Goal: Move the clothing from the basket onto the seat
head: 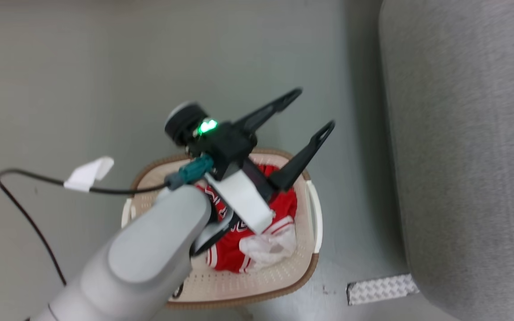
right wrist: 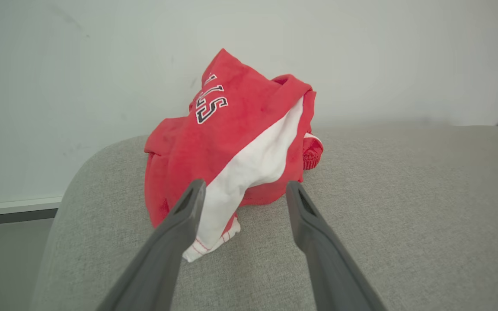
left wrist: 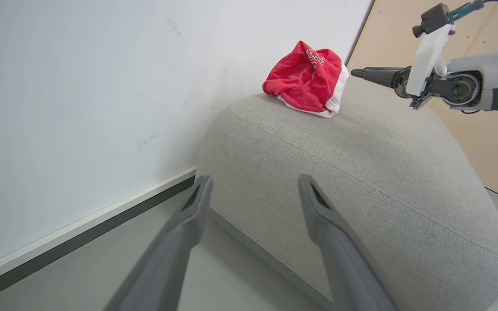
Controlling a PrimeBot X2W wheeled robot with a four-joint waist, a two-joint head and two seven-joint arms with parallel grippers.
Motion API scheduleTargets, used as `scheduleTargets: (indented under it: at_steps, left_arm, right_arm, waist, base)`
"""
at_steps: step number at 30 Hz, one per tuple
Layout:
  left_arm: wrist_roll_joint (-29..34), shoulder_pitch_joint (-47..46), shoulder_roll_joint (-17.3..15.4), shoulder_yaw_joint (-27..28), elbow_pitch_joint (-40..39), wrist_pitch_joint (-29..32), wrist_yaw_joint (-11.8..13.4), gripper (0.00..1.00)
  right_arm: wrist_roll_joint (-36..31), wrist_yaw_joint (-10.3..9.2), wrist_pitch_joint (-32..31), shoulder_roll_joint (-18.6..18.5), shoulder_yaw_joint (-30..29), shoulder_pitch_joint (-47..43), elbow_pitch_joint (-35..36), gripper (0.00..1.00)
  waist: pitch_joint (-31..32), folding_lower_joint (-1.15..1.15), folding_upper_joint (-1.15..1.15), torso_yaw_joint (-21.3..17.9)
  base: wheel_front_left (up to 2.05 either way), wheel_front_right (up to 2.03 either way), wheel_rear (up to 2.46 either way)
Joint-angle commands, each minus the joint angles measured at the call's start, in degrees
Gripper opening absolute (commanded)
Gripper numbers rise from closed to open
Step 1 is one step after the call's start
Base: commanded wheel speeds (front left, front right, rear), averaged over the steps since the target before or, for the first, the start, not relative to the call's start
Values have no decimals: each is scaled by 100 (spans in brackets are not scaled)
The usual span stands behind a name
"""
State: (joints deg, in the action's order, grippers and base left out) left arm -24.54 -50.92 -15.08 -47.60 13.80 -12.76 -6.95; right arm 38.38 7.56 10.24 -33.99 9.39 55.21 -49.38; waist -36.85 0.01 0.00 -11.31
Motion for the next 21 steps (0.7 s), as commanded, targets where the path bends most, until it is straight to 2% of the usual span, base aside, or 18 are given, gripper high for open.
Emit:
scheduleTargets:
  at_steps: [1, 6, 11, 16, 21]
  left_arm:
    - [-66, 173, -37, 3, 29, -79, 20, 100]
    - [-201, 674, -87, 100, 105, -193, 109, 100]
    - [-323, 1310, -100, 264, 167, -248, 229, 100]
    - [-245, 2051, -72, 726, -26, -236, 462, 100]
    - [-102, 2967, 5, 1373, -232, -238, 687, 100]
  right_arm:
    - [-44, -14, 67, -74, 59, -195, 56, 100]
    - [-203, -14, 345, -240, 199, -863, 453, 100]
    - [-456, -14, 494, -223, -141, -1831, 1316, 100]
    - [-1040, -14, 494, 151, -779, -3130, 2534, 100]
    - [-1493, -14, 496, 788, -1133, -4321, 3543, 100]
  waist:
    - [299, -1, 0, -61]
    - [902, -1, 0, -85]
    - [1550, -1, 0, 12]
    - [2151, -1, 0, 227]
    - [2696, -1, 0, 486]
  base:
    - [0, 0, 0]
    - [0, 0, 0]
    - [0, 0, 0]
    - [0, 0, 0]
    - [0, 0, 0]
